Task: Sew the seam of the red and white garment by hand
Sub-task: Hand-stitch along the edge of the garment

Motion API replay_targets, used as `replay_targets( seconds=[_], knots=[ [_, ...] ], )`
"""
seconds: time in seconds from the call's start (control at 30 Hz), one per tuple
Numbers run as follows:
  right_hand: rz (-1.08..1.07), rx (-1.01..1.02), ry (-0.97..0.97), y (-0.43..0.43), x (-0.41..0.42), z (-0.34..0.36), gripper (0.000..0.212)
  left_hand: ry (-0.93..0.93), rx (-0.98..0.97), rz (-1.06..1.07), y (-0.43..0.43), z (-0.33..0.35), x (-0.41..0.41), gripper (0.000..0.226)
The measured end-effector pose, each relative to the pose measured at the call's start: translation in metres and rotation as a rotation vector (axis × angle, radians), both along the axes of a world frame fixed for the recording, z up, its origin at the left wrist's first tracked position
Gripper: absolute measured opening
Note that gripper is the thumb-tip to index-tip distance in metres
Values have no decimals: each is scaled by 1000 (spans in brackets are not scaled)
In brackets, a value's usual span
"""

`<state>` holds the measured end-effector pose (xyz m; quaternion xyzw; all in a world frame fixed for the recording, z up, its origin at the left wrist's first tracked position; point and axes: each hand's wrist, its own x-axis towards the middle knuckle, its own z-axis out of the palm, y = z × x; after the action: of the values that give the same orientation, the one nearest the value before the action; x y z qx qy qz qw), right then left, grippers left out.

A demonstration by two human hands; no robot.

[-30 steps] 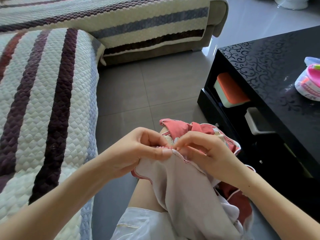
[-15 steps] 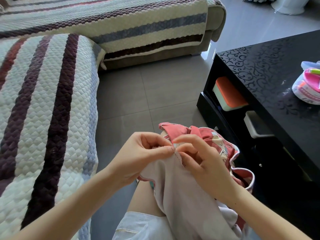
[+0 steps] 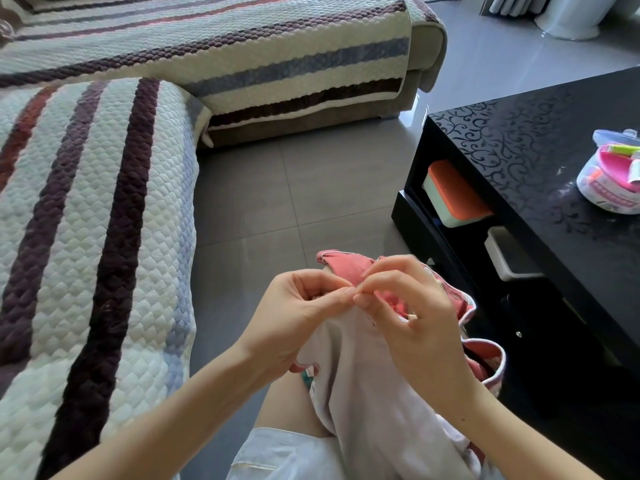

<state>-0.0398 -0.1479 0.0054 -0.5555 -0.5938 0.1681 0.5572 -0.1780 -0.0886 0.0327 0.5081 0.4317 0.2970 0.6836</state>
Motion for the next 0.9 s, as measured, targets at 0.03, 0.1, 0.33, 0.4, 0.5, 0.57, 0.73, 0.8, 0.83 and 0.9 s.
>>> replay_targets(
  seconds=[0.03, 0.1, 0.33, 0.4, 0.5, 0.57, 0.73, 0.8, 0.83, 0.9],
  knots=[
    [-41, 36, -65, 0, 2, 1, 10, 14, 5, 10, 0, -1, 1, 5],
    [-51, 103, -133, 0, 2, 4, 11, 44, 28, 29, 0, -2, 4, 10],
    [21, 164, -18, -2, 8, 4, 9, 78, 78, 38, 0, -1, 14, 10],
    [12, 194, -14, -4, 9, 6, 9, 126, 107, 61, -1, -5, 18, 15],
    [2, 269, -44, -5, 15, 17, 10, 223, 85, 129, -1, -14, 16, 14],
    [-17, 192, 69, -4, 21, 25, 7, 234, 66, 102, -1, -16, 12, 12],
    [117, -119, 500, 2, 32, 31, 18, 161, -144, -44, 17, -12, 4, 11],
    [214, -222, 700, 5, 37, 37, 22, 114, -277, -120, 28, -11, 1, 12],
    [248, -270, 800, 7, 40, 39, 23, 104, -324, -155, 33, -11, 0, 8],
    [276, -325, 950, 11, 46, 42, 19, 88, -413, -195, 42, -5, -2, 10]
  ],
)
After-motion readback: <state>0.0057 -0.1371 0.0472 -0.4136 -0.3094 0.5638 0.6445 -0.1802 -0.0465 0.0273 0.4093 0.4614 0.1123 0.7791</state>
